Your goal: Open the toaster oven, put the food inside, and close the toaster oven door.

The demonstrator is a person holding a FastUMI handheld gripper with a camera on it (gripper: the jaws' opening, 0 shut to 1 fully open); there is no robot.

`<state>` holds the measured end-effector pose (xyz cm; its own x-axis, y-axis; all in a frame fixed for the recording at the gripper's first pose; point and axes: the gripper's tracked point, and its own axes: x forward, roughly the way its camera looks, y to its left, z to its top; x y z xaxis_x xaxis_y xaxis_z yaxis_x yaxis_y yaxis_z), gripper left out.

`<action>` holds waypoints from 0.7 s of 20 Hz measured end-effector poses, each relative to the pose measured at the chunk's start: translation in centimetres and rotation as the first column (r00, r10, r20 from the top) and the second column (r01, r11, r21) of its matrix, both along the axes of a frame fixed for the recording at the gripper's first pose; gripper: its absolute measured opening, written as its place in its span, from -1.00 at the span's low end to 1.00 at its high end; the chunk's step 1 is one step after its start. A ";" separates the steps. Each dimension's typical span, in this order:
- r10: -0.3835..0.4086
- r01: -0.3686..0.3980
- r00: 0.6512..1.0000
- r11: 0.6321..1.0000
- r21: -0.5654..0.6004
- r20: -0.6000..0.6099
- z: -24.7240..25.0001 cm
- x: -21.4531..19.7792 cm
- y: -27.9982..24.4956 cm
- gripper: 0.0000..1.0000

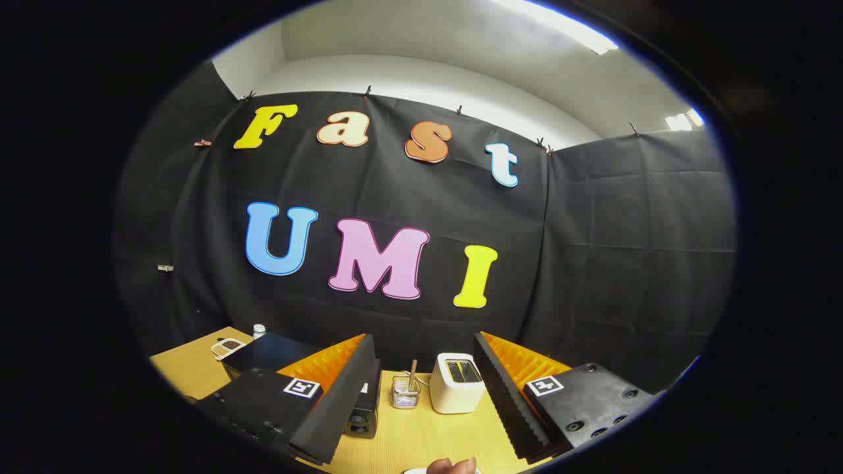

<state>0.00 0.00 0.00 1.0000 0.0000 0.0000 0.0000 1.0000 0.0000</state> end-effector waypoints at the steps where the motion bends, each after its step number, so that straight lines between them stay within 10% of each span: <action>1: -0.004 0.004 1.000 1.000 -0.001 -0.002 -0.1 0.0 -0.2 0.95; 14: -0.026 0.026 1.000 1.000 0.008 -0.006 -0.8 0.5 -1.4 0.95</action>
